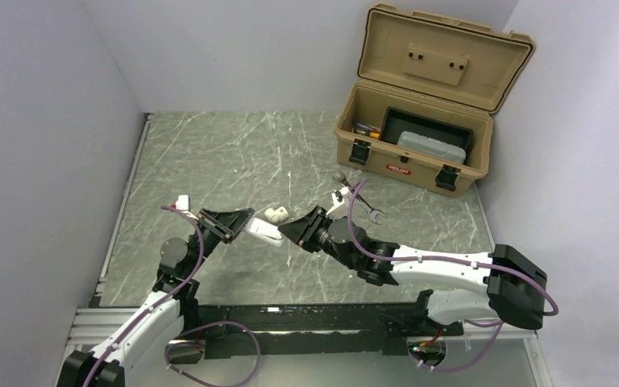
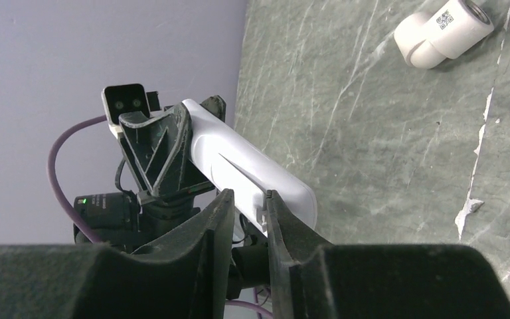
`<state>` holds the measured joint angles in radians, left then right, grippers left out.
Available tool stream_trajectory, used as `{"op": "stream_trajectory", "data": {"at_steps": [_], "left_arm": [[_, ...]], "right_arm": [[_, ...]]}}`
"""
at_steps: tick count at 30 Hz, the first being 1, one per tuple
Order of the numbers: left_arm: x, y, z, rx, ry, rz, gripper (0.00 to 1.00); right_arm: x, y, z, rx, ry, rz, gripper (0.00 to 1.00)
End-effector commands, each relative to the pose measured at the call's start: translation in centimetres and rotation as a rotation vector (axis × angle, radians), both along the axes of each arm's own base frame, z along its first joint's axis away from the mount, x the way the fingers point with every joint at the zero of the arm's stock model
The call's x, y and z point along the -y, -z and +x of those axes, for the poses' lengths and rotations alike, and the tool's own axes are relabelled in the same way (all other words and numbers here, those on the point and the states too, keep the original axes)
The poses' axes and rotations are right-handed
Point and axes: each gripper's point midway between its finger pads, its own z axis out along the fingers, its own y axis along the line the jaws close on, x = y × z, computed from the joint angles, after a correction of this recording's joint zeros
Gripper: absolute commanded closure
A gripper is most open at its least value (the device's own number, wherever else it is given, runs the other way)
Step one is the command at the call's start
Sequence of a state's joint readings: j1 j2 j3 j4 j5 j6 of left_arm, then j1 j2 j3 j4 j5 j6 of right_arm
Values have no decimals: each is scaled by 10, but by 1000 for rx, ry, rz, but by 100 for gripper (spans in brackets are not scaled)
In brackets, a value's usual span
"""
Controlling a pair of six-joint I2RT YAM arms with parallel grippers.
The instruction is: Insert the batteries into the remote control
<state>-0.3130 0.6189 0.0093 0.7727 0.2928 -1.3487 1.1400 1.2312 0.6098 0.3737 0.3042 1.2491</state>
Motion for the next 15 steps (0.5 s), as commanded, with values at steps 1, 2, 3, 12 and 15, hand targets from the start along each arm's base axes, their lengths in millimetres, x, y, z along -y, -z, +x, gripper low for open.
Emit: {"op": "stream_trajectory", "data": {"at_steps": [1,2,3,12,15], "left_arm": [[0,45,-17,-80,33,2,100],[0,45,-17,-81,33,2,100],[0,45,-16,-80,31,2,100],[-1,44,-14,-83,23,-3,100],[-1,43,-14,-83,21,-5,100]], "right_arm": [[-8,-26,-2,29,-23,74,72],[-8,-26,-2,29,-24,73,72],[-7,-26,-2,31,-24,74,72],[-3,-24,-4,28,-23,66,71],[-1,-23,-4,28,-22,63,71]]}}
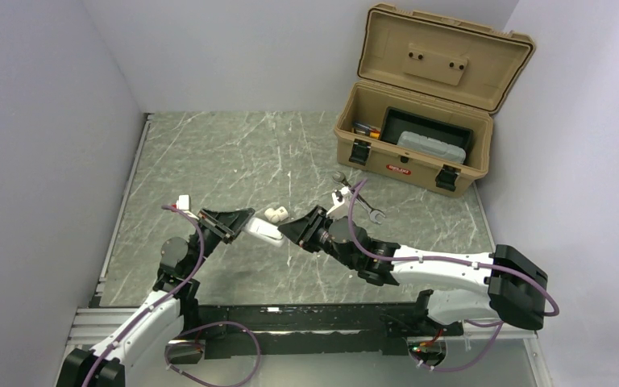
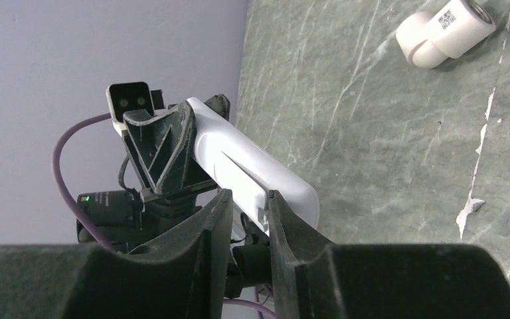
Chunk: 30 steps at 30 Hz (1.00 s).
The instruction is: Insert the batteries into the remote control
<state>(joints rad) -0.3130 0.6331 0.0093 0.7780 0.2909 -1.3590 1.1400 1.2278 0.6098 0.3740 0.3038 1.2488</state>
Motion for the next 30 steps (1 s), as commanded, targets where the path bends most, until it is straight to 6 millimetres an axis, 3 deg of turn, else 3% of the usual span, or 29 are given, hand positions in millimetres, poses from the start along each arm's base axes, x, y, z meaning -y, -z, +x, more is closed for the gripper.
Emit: {"op": "stream_trajectory", "data": {"at_steps": [1,30], "left_arm": [[-1,41,-14,-69,19,1,100],[-1,41,-13,-71,15,2,100]], "right_arm": [[-1,-22,-4,27,-22,59,71],[-2,-12,-9,13,-45,29,69]]}}
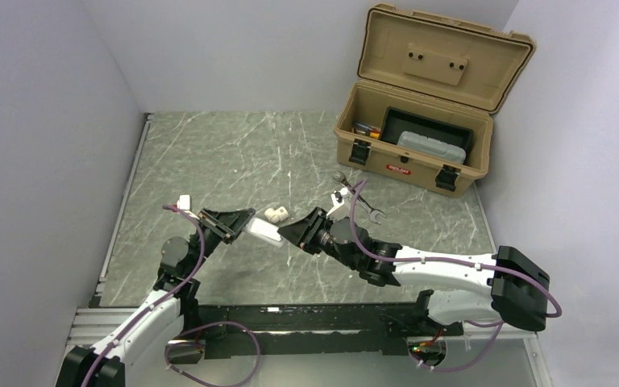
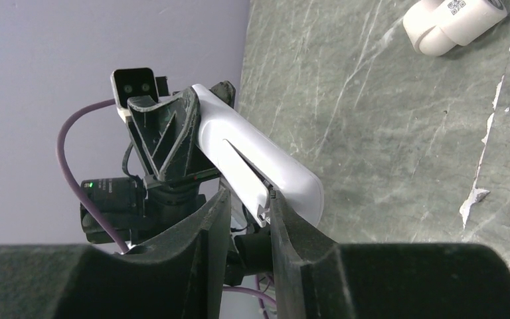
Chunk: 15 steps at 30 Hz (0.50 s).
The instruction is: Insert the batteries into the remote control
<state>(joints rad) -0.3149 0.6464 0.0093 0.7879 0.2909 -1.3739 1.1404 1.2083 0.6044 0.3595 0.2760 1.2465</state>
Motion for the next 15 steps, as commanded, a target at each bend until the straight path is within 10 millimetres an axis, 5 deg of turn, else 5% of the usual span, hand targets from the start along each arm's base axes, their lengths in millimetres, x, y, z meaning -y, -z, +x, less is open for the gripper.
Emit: {"op": "stream_trajectory", "data": {"at_steps": [1,15], "left_arm": [[-2,41,-13,-61,10,14,100],[-2,40,-13,-59,9,13,100]], "right_arm": [[-2,-10,-3,16,-15,25,68],[5,-7,-3,15,-5,-3,60]]}}
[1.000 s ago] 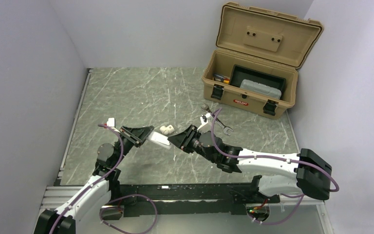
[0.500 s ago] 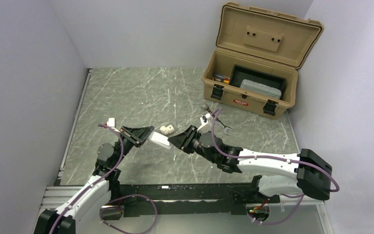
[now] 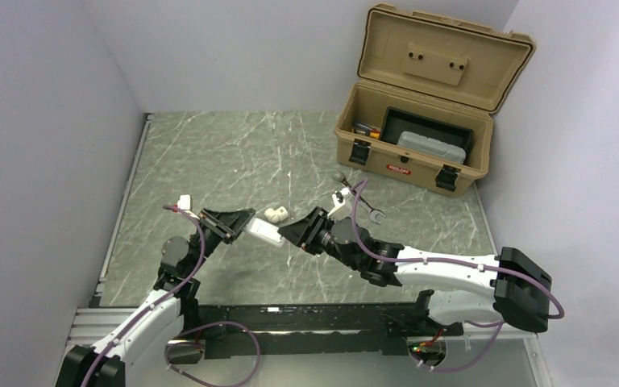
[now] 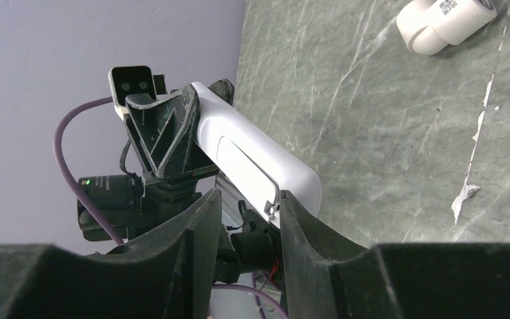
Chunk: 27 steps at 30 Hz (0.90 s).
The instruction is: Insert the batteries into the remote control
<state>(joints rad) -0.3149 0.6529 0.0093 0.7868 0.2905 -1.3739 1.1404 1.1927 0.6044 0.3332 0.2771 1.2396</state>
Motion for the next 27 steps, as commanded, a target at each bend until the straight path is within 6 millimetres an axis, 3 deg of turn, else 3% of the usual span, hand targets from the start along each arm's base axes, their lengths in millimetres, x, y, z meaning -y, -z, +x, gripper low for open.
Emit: {"op": "stream_trajectory", "data": {"at_steps": [1,7,11,18,24,27], "left_arm": [[-3,38,-13,-52,8,11,100],[-2,38,-14,-52,11,10,100],[-1,39,-14,-54,17,11,100],[4,34,-18,-46,60,20,100],[18,23,-25,-54,165,33,100],[27,17,-29,-63,236,38,100]], "right_arm": [[2,-8,-2,15,-5,13,60],[7,-8,-2,22,7,-4,60],[25,-7,0,60,37,-81,59],[59,-21,2,225,16,-217,34],[65,-27,5,324,-228,-202,27],[58,-27,-3,357,-412,-145,24]]}}
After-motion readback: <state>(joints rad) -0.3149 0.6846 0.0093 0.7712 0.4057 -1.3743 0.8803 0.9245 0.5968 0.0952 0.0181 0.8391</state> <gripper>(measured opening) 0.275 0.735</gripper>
